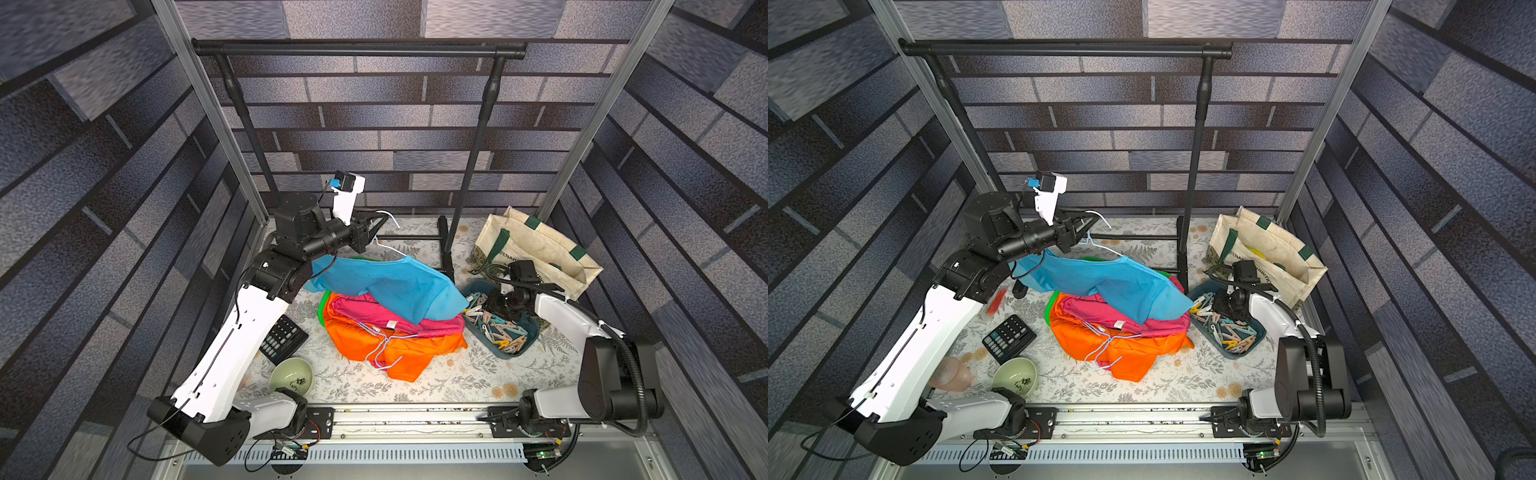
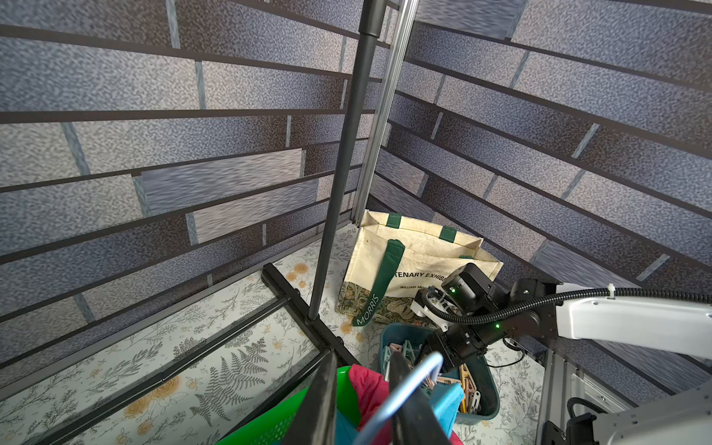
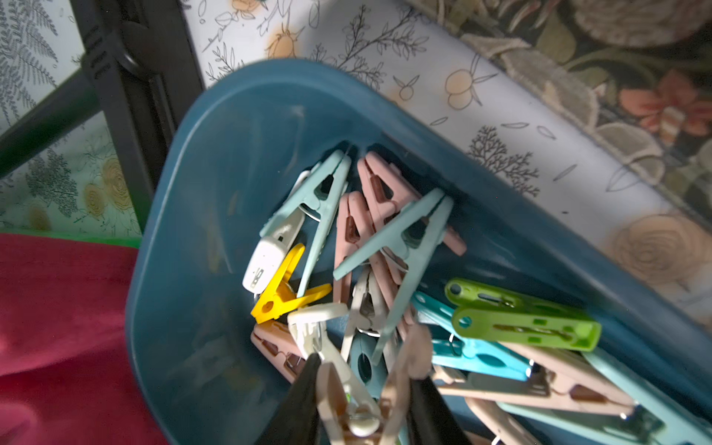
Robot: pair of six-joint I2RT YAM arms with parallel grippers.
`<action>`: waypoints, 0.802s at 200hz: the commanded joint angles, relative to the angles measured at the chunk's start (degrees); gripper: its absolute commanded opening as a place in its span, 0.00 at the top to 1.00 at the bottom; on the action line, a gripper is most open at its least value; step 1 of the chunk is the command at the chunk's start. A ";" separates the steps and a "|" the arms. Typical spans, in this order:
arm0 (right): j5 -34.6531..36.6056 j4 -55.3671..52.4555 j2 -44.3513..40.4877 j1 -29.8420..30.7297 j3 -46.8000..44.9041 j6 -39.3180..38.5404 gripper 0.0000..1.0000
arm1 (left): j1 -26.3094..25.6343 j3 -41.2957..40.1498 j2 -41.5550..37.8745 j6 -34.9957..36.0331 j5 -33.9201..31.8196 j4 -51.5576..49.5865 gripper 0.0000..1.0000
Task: Use clothespins to secure the t-shirt on both sides of the hanger
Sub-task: Place the clothespins into the storage box.
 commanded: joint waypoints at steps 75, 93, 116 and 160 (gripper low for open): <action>-6.74 -1.68 -6.46 -1.35 -4.89 1.30 0.59 | -0.53 1.66 -0.72 -0.96 -0.21 0.81 0.67; -6.99 -1.95 -6.93 -1.75 -5.10 1.31 0.71 | -0.55 1.51 -0.74 -0.96 -0.13 0.81 0.67; -5.30 -3.30 -6.46 -1.99 -4.62 0.22 0.60 | -0.52 1.29 -1.03 -0.92 -0.21 0.82 0.67; -4.91 -3.13 -2.13 -2.00 -3.95 -0.38 0.43 | -0.53 0.97 -1.16 -0.61 -0.30 0.73 0.67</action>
